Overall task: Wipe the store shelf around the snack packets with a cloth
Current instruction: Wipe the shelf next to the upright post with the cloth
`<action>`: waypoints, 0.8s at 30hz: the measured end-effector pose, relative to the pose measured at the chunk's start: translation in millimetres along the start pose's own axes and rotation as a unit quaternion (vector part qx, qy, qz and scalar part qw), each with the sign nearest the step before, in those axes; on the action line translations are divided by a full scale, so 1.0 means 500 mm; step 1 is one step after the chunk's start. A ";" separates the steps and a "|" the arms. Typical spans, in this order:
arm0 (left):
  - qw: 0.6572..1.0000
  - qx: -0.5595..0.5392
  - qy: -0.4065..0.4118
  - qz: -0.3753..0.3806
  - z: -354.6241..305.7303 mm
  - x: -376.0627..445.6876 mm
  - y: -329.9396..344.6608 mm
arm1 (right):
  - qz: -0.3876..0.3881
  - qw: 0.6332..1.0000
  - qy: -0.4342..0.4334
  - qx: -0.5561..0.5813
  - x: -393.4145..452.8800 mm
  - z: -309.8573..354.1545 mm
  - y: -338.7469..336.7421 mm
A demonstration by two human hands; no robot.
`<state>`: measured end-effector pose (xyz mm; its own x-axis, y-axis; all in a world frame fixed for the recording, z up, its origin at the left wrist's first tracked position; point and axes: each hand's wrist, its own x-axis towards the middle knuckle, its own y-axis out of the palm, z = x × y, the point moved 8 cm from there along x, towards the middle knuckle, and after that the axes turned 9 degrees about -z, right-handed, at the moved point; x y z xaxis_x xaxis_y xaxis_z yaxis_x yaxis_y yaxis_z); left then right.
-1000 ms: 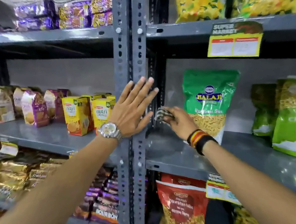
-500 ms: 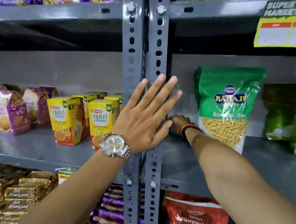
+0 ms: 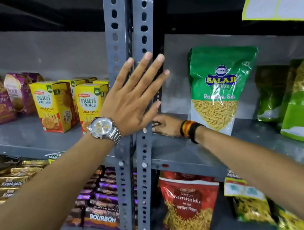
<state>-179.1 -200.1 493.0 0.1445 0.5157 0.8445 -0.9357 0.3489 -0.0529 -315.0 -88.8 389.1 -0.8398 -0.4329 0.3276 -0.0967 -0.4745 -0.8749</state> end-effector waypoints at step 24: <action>1.000 0.016 -0.006 0.023 -0.005 0.000 0.004 | 0.099 0.990 0.008 0.098 -0.169 0.047 -0.100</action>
<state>-180.2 -197.7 491.5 0.0979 0.5207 0.8481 -0.9511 0.2997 -0.0742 -226.7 -46.4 413.5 -0.8405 -0.5211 0.1486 0.1757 -0.5215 -0.8350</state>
